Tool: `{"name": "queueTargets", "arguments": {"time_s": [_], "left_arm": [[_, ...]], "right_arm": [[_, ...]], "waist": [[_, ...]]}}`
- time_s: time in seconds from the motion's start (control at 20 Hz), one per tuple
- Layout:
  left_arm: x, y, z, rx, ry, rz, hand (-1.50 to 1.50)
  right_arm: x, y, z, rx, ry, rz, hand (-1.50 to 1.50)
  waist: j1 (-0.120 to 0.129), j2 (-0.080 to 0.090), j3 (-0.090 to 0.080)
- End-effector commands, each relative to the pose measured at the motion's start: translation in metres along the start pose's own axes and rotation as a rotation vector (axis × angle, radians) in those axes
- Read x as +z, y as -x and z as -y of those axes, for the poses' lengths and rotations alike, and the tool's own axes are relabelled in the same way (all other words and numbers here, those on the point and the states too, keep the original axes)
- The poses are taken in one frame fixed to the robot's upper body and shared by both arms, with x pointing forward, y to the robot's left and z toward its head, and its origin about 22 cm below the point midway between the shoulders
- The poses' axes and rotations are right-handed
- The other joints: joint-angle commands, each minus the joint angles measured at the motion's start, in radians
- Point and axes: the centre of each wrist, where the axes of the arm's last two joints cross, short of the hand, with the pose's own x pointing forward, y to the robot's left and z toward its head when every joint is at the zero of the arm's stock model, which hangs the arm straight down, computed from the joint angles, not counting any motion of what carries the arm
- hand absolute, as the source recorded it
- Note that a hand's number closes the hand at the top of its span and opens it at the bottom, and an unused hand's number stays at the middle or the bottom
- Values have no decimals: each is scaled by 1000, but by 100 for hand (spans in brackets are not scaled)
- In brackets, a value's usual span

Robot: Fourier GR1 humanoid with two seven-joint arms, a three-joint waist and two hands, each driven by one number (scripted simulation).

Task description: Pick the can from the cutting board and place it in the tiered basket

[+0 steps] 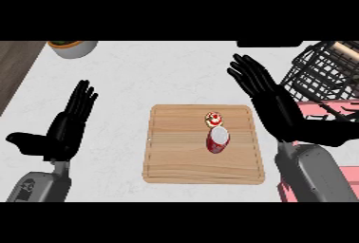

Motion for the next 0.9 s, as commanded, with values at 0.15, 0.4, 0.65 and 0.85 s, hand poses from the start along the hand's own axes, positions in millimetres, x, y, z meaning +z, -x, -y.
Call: {"name": "queueTargets", "arguments": {"time_s": [0.15, 0.4, 0.65, 0.85], "left_arm": [[19, 18, -44, -166, -86, -231, 0], [59, 41, -86, -220, -149, -449, 0], [59, 39, -86, -238, -151, -455, 0], [55, 37, -78, -229, -143, -459, 0]], "right_arm": [[63, 79, -2, -415, 91, -205, 150], [108, 119, -26, -620, 279, -40, -150], [122, 93, 43, 110, 190, -421, -150], [115, 70, 65, 472, 39, -581, -150]], "waist": [[47, 54, 3], [32, 39, 0], [19, 28, -10], [17, 19, -11]]}}
